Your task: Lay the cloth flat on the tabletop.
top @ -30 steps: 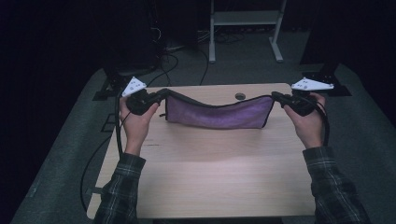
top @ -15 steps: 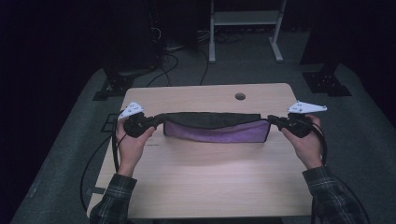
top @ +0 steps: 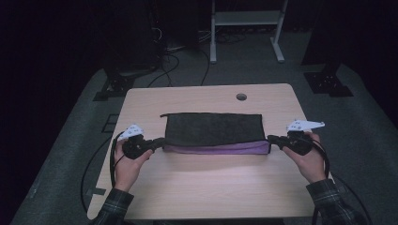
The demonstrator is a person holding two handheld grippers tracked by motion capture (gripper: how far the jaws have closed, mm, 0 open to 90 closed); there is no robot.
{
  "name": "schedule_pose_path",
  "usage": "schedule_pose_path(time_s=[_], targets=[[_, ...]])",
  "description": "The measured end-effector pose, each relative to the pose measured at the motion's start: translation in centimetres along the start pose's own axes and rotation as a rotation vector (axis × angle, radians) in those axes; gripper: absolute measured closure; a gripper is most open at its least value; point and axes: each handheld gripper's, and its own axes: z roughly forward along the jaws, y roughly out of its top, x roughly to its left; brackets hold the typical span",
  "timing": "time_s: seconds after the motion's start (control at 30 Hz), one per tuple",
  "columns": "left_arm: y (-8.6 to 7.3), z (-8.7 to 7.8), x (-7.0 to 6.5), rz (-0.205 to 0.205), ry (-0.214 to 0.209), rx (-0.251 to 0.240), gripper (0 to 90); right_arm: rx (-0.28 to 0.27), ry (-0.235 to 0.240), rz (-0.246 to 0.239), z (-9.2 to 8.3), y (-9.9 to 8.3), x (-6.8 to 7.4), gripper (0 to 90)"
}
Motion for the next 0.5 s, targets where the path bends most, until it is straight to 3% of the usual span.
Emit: schedule_pose_path(time_s=[0.5], targets=[[-4.3, -2.1, -2.4, -0.040, -0.057, 0.076, 84.7, 0.068, 0.046, -0.023, -2.2, -4.1, 3.4, 88.6]])
